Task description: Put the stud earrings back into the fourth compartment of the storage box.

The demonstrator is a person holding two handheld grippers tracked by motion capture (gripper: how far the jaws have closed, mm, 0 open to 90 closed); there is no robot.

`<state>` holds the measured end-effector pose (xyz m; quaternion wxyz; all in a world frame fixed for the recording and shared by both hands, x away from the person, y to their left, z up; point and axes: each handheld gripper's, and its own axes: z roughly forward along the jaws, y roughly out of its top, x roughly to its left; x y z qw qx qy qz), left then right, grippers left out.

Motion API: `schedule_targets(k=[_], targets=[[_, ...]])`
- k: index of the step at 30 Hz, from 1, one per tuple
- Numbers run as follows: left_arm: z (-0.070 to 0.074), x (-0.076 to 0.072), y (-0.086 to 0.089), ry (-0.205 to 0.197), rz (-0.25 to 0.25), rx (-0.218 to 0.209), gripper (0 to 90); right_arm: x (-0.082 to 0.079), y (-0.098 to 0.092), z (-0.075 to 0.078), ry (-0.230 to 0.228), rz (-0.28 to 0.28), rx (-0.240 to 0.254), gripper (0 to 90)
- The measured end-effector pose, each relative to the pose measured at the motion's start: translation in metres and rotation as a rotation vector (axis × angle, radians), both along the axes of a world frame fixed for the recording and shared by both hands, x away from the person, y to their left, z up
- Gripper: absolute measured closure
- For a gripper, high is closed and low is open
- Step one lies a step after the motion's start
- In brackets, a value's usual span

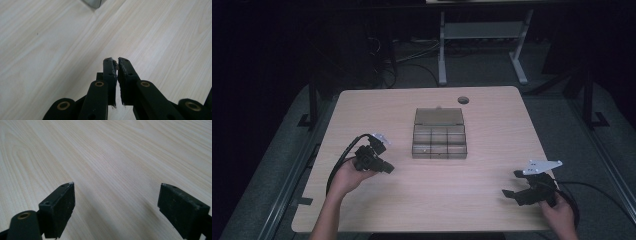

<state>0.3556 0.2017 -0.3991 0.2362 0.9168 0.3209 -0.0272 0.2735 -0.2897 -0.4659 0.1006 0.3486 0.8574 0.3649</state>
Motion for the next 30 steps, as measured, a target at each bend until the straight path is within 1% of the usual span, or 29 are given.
schedule_targets(k=[1,4,9,12,14,15,17,20,23,26,30], targets=[[0.000,0.000,0.000,0.000,0.000,0.000,84.6,0.000,0.000,0.000,0.000,0.000,0.000,13.9],[0.006,0.008,-0.006,0.000,-0.003,-0.010,84.6,-0.001,0.000,0.000,0.003,-0.003,0.006,13.9],[0.015,0.017,-0.015,-0.002,-0.017,-0.018,84.6,0.000,0.000,0.001,0.004,-0.003,0.009,13.9],[0.019,0.023,-0.022,-0.005,-0.023,-0.011,84.6,0.000,0.000,0.001,0.003,-0.002,0.009,13.9],[0.021,0.027,-0.026,-0.002,-0.026,-0.020,84.6,0.000,0.000,0.001,0.002,-0.001,0.010,13.9],[0.021,0.027,-0.026,-0.002,-0.026,-0.020,84.6,0.000,0.000,0.001,0.002,-0.001,0.010,13.9],[0.023,0.033,-0.033,-0.001,-0.033,-0.007,84.6,0.000,-0.001,0.001,-0.004,0.005,0.011,14.0],[0.025,0.039,-0.039,0.004,-0.037,-0.012,84.6,0.000,-0.001,0.000,-0.004,0.005,0.011,13.9],[0.026,0.044,-0.045,0.011,-0.038,-0.005,84.6,0.000,-0.002,0.001,0.004,-0.002,0.014,13.9],[0.027,0.049,-0.050,0.019,-0.043,-0.011,84.6,0.000,-0.002,0.001,0.006,-0.002,0.017,13.9],[0.026,0.055,-0.057,0.024,-0.045,0.003,84.6,0.000,-0.002,0.001,-0.002,0.005,0.017,13.9]])
